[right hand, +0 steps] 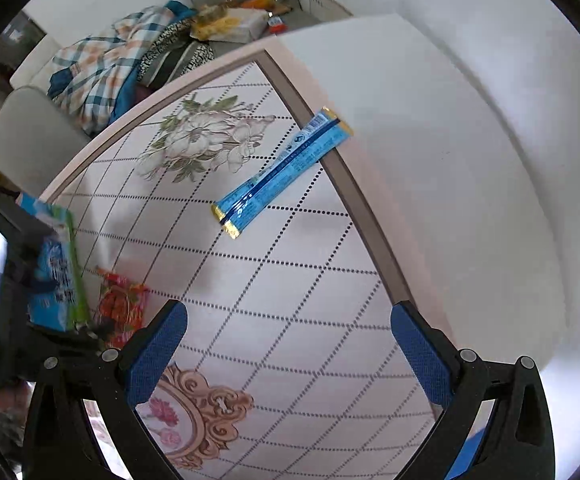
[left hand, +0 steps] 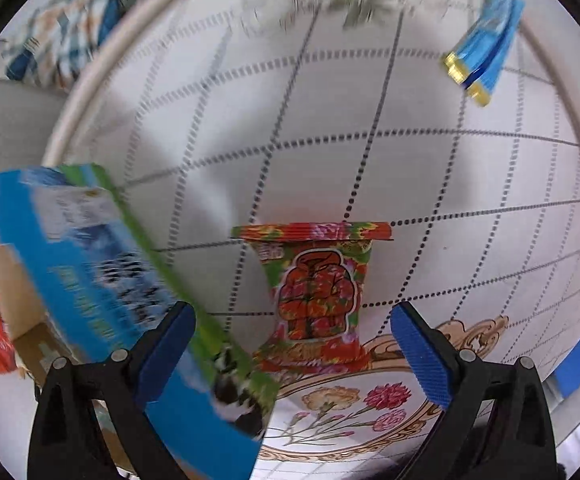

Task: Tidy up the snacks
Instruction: 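Move the left tool to the red-green snack bag while the right tool reaches the blue stick pack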

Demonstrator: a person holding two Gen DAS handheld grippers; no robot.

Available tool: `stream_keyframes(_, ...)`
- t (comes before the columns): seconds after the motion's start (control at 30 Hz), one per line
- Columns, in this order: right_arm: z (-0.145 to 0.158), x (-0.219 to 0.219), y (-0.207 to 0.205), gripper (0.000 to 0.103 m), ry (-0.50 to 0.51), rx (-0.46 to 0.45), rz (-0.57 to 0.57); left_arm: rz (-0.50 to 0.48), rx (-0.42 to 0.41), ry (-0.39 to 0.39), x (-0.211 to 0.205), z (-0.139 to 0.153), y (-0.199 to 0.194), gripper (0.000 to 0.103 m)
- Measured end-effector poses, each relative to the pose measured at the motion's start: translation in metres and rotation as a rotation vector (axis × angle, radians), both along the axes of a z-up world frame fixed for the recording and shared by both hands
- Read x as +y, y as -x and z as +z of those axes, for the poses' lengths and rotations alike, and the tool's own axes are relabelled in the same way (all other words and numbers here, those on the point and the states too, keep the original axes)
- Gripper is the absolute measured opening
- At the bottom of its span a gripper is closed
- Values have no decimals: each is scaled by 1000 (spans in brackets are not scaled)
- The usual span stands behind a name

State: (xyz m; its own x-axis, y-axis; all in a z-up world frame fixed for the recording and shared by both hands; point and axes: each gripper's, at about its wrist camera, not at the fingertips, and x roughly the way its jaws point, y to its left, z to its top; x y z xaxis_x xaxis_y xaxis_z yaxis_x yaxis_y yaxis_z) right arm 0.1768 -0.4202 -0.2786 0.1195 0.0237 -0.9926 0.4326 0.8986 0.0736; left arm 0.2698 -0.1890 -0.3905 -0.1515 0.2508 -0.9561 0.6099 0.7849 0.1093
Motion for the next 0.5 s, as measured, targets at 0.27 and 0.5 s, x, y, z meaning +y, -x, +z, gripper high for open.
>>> stream_keyframes(0.27,-81,-47,-59,103,-188,117,-136,94,67,-41,5,-35,-4,100)
stream_keyframes(0.5,-125,-53,-96,101,-200,179,-185,154,158,-34,9,-59,-2,103)
